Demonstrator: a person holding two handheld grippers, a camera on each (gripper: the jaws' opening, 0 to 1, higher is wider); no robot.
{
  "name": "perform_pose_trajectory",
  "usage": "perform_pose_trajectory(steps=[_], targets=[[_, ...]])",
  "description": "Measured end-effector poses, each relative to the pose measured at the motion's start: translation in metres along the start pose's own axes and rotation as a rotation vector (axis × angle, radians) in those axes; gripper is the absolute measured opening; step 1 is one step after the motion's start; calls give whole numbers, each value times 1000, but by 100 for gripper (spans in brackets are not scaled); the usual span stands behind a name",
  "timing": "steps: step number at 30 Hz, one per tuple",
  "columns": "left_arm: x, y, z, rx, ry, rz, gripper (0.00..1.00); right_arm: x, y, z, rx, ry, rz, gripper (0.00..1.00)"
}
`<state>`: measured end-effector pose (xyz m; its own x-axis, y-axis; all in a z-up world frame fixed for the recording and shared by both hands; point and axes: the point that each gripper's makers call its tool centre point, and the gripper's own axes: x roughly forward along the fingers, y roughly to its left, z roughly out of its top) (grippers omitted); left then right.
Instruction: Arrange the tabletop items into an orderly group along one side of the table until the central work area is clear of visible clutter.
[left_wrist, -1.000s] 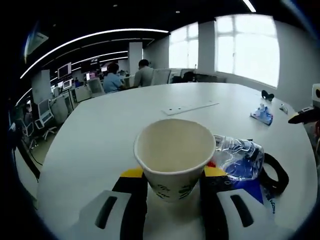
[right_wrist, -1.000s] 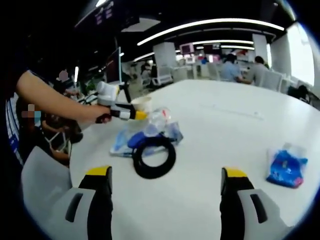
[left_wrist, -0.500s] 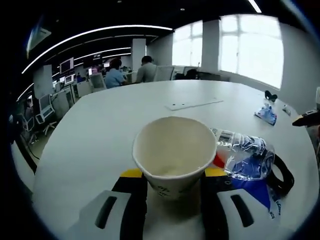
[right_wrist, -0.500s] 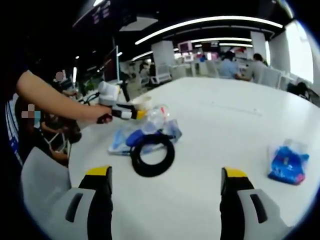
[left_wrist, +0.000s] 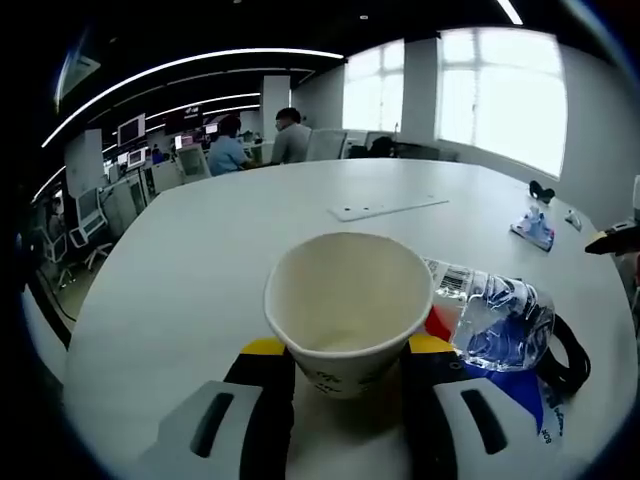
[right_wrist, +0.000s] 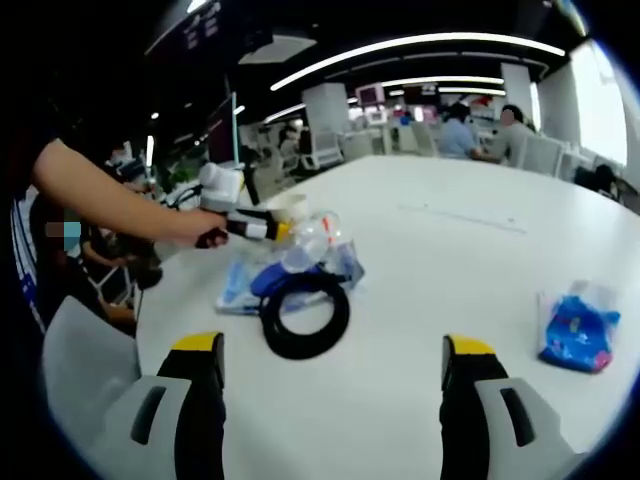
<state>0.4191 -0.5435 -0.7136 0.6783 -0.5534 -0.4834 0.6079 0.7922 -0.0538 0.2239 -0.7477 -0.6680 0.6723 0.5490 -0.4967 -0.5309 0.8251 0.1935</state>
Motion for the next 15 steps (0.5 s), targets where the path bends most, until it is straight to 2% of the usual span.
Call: perform_pose_trajectory(steps=[15], targets=[[7, -8, 0, 8, 6, -20, 40, -3, -2, 1, 5, -3, -10, 87]])
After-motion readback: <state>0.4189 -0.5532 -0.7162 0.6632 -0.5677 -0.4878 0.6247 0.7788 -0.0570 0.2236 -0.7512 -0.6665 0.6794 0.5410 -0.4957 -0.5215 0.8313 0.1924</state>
